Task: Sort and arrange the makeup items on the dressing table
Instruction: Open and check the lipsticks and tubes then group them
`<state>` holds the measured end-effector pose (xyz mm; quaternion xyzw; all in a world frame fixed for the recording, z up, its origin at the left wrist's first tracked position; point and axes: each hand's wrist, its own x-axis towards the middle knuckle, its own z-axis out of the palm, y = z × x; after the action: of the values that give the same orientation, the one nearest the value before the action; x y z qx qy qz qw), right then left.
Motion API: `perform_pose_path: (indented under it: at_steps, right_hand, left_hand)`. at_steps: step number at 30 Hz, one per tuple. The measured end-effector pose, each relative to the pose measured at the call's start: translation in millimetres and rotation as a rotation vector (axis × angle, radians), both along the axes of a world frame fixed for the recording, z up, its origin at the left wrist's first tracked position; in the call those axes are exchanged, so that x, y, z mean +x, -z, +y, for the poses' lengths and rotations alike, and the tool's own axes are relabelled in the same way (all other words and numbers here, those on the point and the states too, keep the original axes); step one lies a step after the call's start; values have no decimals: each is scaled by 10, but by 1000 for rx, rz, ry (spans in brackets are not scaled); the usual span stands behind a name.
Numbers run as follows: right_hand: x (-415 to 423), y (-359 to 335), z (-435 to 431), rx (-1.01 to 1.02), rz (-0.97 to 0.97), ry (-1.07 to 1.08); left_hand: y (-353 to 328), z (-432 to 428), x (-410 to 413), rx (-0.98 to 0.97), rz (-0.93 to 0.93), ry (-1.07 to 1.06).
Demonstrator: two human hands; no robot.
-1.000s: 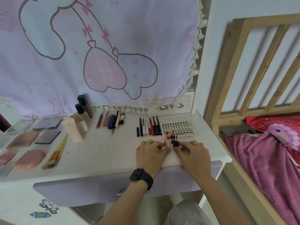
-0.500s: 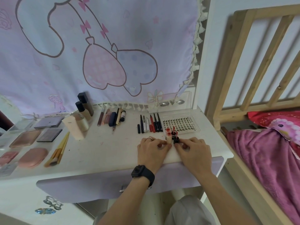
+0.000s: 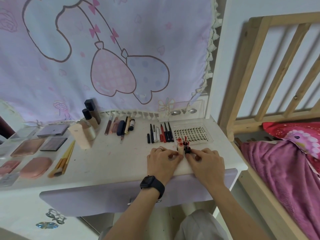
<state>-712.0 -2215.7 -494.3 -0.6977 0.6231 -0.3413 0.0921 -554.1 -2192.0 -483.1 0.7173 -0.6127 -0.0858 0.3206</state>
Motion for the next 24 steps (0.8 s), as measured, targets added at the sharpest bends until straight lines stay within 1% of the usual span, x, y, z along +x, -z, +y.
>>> perform_pose_path:
  at_steps: [5, 7, 8, 11, 13, 16, 19, 22, 24]
  right_hand:
    - [-56, -60, 73, 103, -29, -27]
    - [-72, -75, 190, 73, -88, -53]
    - [-74, -58, 264, 23, -99, -70]
    - [35, 66, 479, -179, 20, -194]
    - [217, 122, 545, -224, 51, -317]
    - [579, 126, 534, -202, 51, -421]
    - [928, 62, 399, -198, 159, -478]
    - [1158, -16, 194, -90, 311, -484]
    - [1216, -26, 106, -18, 359, -478]
  left_hand:
    - [-53, 58, 51, 53, 2, 30]
    - [-71, 127, 160, 56, -46, 48]
    - [-78, 165, 245, 38, -72, 45]
    - [-88, 294, 590, -36, -106, -1]
    - [-102, 361, 870, -31, -121, -33]
    - [-130, 417, 1275, 38, -149, -79]
    - [-167, 409, 1548, 90, -180, -101]
    - [-218, 321, 1695, 98, -212, -84]
    - [-253, 216, 1744, 75, -240, -70]
